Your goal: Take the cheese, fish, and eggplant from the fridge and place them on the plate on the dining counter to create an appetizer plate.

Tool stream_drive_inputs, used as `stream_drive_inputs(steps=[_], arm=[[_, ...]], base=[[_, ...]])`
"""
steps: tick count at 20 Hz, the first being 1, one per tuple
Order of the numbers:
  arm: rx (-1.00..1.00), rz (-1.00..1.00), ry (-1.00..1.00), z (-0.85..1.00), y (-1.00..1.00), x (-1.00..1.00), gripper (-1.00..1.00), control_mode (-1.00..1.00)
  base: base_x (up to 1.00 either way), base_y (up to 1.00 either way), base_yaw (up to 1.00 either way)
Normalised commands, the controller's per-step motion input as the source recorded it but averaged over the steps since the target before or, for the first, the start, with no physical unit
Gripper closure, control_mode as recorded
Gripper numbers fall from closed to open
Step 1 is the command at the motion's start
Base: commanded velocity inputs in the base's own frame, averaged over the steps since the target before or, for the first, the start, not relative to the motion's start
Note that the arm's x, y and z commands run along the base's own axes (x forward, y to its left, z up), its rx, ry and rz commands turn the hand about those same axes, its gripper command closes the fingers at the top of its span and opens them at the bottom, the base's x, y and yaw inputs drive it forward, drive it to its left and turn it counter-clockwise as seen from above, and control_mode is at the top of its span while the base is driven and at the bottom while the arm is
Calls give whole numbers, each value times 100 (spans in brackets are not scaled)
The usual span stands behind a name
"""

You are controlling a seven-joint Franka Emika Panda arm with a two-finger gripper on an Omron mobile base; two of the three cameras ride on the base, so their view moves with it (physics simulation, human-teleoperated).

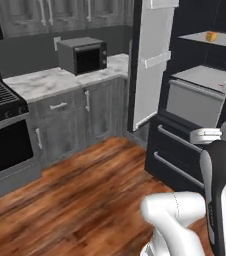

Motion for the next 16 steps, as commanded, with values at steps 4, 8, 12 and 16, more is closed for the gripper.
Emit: stream_drive_inputs(steps=[4,8,12,16], arm=[[0,0,0,0,0,0,-100,100],[0,0,0,0,0,0,-100,100],[0,0,0,0,0,0,-100,100],[0,0,0,0,0,0,-100,100]], base=[[98,0,-40],[91,3,-42],[79,6,-43],[34,0,-42]])
